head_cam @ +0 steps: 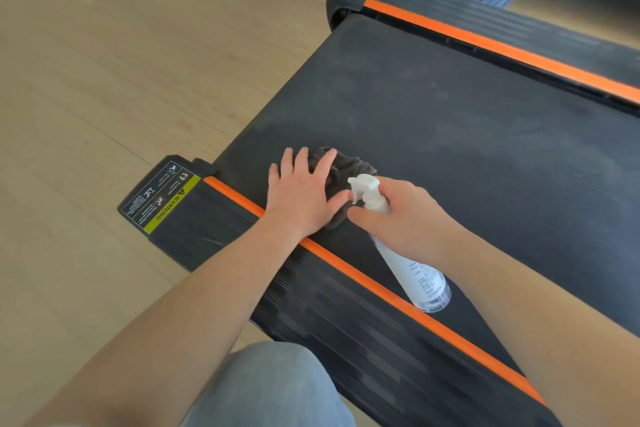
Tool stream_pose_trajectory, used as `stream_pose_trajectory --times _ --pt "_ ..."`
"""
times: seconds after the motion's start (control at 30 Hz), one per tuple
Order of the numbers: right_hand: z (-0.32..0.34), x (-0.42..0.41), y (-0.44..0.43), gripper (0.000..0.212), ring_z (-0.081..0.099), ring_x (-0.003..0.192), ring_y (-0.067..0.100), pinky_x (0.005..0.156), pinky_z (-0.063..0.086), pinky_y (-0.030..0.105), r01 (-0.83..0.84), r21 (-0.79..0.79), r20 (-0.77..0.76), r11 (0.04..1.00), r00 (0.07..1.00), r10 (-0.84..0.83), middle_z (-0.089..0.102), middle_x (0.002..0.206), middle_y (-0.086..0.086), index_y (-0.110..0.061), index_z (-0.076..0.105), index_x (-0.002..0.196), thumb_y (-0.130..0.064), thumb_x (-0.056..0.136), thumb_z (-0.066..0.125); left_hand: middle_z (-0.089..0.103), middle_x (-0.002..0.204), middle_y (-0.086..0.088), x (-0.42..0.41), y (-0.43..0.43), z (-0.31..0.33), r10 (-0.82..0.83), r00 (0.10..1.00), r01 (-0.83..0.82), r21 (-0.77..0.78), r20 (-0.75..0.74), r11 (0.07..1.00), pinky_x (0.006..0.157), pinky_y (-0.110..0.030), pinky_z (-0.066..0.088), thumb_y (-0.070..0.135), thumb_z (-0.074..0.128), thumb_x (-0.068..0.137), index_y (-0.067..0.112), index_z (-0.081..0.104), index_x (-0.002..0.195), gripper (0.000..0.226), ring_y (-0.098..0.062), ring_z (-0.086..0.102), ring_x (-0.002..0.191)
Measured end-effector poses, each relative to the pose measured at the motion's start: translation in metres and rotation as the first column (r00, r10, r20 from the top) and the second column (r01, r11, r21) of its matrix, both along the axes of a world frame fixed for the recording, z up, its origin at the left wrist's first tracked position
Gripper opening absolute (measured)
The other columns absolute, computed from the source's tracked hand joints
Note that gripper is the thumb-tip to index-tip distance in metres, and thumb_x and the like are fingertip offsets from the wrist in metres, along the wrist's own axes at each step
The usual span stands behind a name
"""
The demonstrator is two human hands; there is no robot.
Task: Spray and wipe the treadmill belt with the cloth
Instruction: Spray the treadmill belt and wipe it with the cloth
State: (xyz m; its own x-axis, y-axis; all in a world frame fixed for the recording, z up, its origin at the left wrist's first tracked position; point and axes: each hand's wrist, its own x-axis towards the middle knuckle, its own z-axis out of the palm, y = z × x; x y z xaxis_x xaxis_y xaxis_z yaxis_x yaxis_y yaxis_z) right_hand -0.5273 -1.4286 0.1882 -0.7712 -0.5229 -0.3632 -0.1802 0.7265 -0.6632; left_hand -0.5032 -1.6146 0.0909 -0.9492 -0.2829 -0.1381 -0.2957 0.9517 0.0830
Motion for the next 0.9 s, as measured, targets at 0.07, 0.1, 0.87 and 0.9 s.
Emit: stream_pose_trajectory --times 0.07,0.1,0.87,0.9 --pt "0.002 -0.001 0.001 0.019 0.061 0.069 0.012 0.059 0.045 0.025 0.014 -0.001 0.006 1.0 1.0 -0.014 0.068 0.081 -0.004 -0.024 0.067 0.1 -0.04 0.091 0.065 0.019 0.161 -0.019 0.0 -0.008 0.001 0.049 0.994 -0.061 -0.123 -0.103 0.991 0.116 -0.062 0.019 0.073 0.032 0.088 0.036 0.026 0.152 0.074 -0.041 0.015 0.15" --pt "0.002 -0.001 0.001 0.02 0.063 0.073 0.014 0.063 0.047 0.027 0.027 -0.006 0.012 1.0 1.0 -0.027 0.069 0.083 -0.004 -0.025 0.068 0.102 -0.04 0.091 0.065 0.021 0.159 -0.019 0.001 -0.011 0.001 0.041 0.982 -0.076 -0.185 -0.184 0.98 0.113 -0.061 0.02 0.069 0.04 0.089 0.033 0.032 0.149 0.071 -0.041 0.019 0.148" --pt "0.003 0.002 0.001 0.014 0.068 0.08 0.015 0.072 0.053 0.032 -0.028 -0.057 0.052 0.998 0.998 0.031 0.071 0.087 -0.004 -0.031 0.068 0.104 -0.04 0.093 0.064 0.042 0.131 -0.02 -0.011 -0.029 0.008 0.207 0.97 -0.191 -0.122 0.13 0.974 0.086 -0.046 0.05 0.034 0.029 0.109 0.002 0.039 0.134 0.042 -0.039 0.058 0.115" --pt "0.003 0.003 -0.002 0.015 0.066 0.077 0.016 0.07 0.053 0.031 -0.035 -0.059 0.038 0.998 0.999 0.038 0.071 0.085 -0.003 -0.028 0.067 0.1 -0.04 0.092 0.064 0.044 0.129 -0.017 -0.006 -0.009 0.011 0.095 0.986 -0.085 -0.073 0.139 0.994 0.09 -0.047 0.052 0.033 0.031 0.109 0.003 0.041 0.133 0.04 -0.037 0.058 0.114"
